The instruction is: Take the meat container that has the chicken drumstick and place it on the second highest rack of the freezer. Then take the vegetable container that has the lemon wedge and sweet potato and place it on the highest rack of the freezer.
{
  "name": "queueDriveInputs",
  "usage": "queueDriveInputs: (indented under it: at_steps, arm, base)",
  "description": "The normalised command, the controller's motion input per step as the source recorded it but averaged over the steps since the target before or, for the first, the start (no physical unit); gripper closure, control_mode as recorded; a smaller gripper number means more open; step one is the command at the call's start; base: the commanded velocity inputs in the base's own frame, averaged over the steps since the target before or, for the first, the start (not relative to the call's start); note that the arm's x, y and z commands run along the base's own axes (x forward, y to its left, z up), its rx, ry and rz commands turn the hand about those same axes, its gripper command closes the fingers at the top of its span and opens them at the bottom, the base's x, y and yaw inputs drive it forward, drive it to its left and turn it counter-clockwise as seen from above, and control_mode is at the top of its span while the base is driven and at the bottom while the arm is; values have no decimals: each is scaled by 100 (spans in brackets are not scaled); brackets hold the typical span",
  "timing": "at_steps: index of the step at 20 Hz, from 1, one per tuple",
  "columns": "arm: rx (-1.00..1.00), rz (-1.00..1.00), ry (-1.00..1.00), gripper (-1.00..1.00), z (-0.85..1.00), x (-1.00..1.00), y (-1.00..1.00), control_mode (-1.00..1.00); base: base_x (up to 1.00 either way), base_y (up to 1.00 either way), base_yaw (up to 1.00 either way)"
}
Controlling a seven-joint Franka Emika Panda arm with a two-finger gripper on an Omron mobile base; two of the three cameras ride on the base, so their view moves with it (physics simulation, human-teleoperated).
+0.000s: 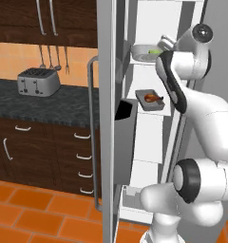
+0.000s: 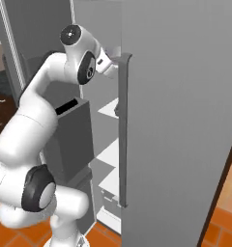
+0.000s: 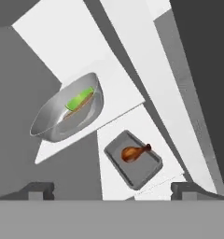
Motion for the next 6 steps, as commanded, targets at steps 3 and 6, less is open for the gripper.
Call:
queueDriveInputs:
  at_steps: [3, 6]
  arm:
    - [-23, 21, 0, -100, -90, -95, 0, -100]
    - [-21, 19, 0, -100, -100, -79, -2, -100]
  base:
    - [0, 0, 0]
    - [0, 0, 0]
